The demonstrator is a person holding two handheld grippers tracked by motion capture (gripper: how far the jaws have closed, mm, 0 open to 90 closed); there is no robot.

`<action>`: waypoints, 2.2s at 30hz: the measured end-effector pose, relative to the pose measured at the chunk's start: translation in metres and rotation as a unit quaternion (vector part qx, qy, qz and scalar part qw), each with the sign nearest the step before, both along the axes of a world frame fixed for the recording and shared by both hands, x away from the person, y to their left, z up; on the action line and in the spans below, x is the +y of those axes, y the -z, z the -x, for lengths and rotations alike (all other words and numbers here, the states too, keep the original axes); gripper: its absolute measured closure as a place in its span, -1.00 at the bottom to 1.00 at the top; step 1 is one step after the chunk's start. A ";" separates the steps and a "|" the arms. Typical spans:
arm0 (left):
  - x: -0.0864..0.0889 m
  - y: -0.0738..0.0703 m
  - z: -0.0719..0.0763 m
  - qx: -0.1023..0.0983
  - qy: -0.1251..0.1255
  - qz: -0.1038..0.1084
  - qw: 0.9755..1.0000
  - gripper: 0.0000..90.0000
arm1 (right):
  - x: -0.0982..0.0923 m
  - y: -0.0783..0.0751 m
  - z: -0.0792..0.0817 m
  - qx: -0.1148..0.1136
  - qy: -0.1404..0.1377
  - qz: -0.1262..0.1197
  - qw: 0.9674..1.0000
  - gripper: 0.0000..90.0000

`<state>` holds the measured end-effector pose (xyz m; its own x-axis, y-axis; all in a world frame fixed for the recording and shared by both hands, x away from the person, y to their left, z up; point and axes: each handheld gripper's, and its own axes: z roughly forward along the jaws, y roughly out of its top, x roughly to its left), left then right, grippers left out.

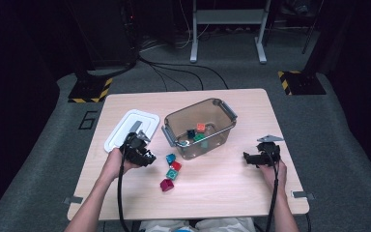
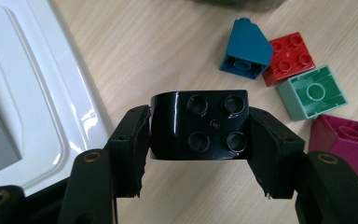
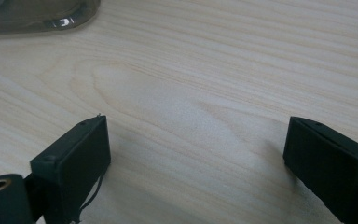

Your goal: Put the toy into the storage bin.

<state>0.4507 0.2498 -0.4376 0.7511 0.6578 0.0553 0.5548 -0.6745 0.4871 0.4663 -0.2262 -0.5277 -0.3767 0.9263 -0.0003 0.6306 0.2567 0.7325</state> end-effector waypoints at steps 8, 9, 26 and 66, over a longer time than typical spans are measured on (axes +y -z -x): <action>-0.004 -0.017 -0.004 -0.003 0.008 0.005 1.000 -0.03 | 0.000 0.000 0.000 0.002 0.001 -0.003 1.000 -0.85; -0.004 -0.019 -0.005 -0.006 0.007 0.005 1.000 -0.03 | 0.000 0.000 0.000 0.001 -0.001 0.000 1.000 -0.85; -0.013 -0.060 -0.017 -0.028 0.028 -0.002 0.999 -0.04 | 0.000 0.000 0.000 0.001 0.001 -0.002 1.000 -0.85; -0.069 -0.123 -0.062 -0.060 0.062 -0.013 0.996 -0.04 | 0.000 0.000 0.000 0.000 0.000 -0.001 1.000 -0.85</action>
